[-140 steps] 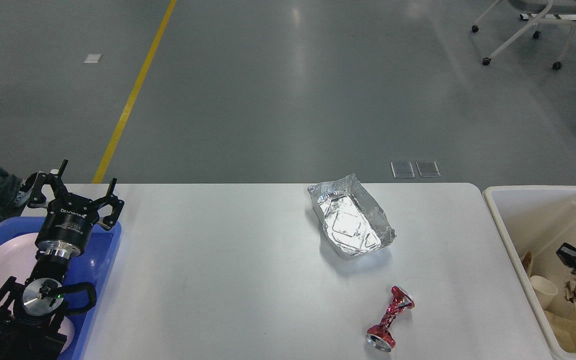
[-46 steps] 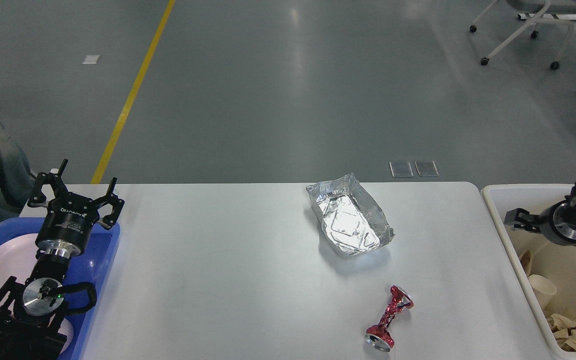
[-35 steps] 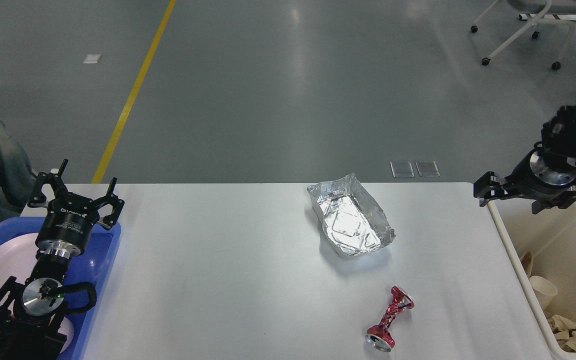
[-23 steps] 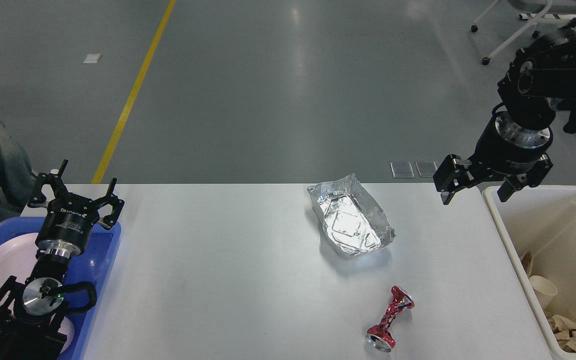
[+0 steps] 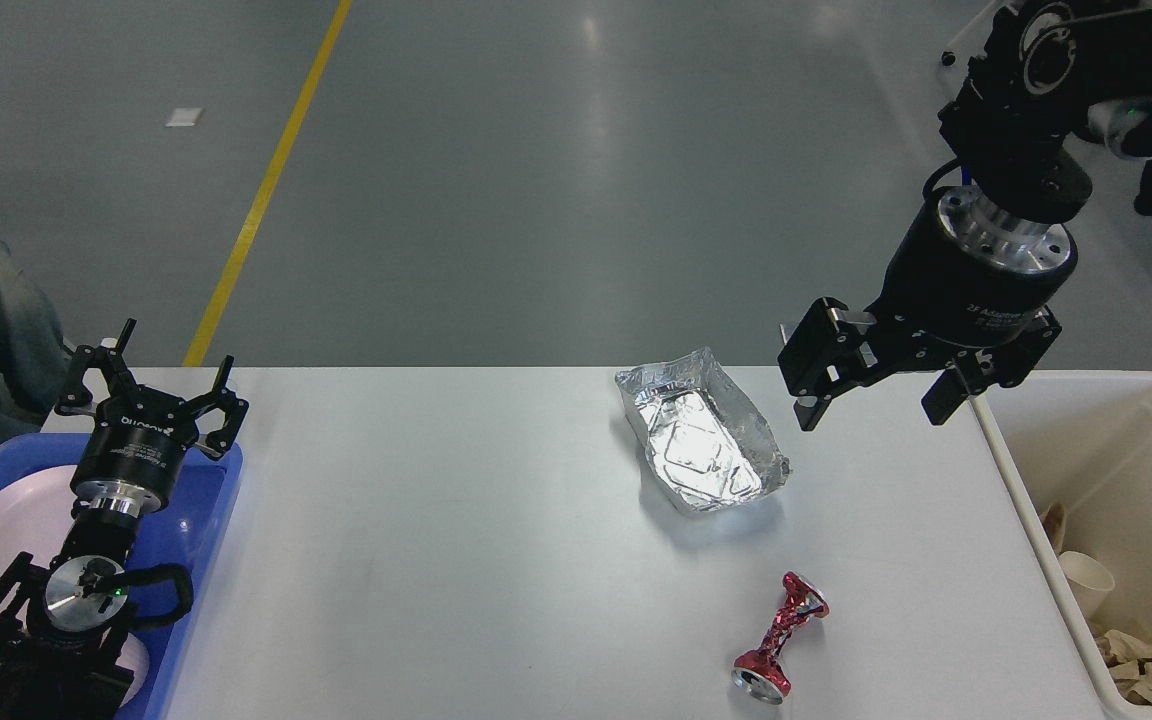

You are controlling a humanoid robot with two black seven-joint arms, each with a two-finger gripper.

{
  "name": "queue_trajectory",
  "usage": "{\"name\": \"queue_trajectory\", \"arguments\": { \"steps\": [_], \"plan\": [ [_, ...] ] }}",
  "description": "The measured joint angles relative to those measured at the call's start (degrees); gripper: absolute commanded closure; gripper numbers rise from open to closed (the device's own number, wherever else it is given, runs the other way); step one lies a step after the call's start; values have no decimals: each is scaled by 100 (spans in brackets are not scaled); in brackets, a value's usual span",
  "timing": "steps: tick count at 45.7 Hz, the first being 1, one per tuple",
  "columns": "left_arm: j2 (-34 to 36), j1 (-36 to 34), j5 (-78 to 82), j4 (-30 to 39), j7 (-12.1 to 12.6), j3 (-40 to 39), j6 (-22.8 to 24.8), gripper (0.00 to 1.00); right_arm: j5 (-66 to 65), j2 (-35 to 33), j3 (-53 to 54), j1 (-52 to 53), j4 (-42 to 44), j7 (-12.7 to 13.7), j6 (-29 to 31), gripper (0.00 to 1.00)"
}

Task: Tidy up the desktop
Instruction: 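Raise the right gripper out of the bin and move it over the foil bag, then lower the right gripper onto the foil bag edge and grasp it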

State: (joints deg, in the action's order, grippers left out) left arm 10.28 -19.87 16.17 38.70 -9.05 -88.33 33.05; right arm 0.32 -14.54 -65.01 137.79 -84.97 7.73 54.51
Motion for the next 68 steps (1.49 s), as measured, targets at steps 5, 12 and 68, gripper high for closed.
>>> {"name": "queue_trajectory", "arguments": {
  "steps": [5, 12, 68],
  "plan": [
    [0, 0, 0, 0, 0, 0, 0, 4, 3, 14, -79, 21, 15, 1, -4, 0],
    [0, 0, 0, 5, 0, 0, 0, 4, 3, 13, -138, 54, 24, 0, -4, 0],
    [0, 0, 0, 6, 0, 0, 0, 4, 2242, 593, 657, -4456, 672, 10, -5266, 10]
  ]
}}
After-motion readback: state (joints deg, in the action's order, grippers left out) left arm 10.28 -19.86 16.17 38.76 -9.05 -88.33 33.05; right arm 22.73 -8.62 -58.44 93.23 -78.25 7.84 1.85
